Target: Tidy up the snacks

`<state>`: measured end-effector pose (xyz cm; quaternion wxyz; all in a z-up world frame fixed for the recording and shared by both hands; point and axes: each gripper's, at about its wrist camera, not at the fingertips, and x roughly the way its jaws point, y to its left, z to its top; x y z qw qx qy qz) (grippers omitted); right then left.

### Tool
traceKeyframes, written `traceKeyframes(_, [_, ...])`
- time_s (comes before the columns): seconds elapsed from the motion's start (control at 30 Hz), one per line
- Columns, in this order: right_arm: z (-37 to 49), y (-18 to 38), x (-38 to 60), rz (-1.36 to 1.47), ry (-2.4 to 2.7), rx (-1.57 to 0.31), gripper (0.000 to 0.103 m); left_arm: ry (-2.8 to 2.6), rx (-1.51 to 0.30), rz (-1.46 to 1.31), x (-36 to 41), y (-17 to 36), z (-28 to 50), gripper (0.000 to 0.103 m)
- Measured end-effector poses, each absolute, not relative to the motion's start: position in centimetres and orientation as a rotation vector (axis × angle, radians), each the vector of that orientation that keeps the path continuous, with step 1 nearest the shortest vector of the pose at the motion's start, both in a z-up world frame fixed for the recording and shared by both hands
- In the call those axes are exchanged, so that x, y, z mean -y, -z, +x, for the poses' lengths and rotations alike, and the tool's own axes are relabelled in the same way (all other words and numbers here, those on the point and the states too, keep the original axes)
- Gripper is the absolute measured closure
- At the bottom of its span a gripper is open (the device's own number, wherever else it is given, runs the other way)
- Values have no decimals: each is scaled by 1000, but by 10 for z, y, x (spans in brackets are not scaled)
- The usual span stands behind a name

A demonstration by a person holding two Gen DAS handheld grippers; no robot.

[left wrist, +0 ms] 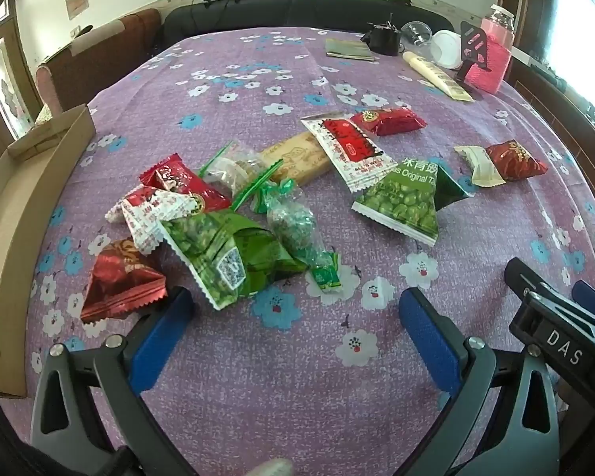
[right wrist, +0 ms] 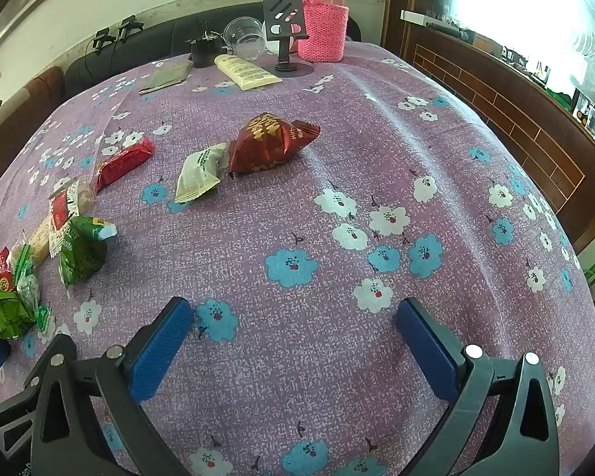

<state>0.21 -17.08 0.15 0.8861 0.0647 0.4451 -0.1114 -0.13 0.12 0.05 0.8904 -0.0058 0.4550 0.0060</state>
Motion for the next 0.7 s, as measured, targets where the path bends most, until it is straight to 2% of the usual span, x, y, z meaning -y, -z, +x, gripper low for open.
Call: traceKeyframes(0.7, [2, -3, 171, 123, 208, -942, 0, -23, -993, -20, -2, -4, -11, 0])
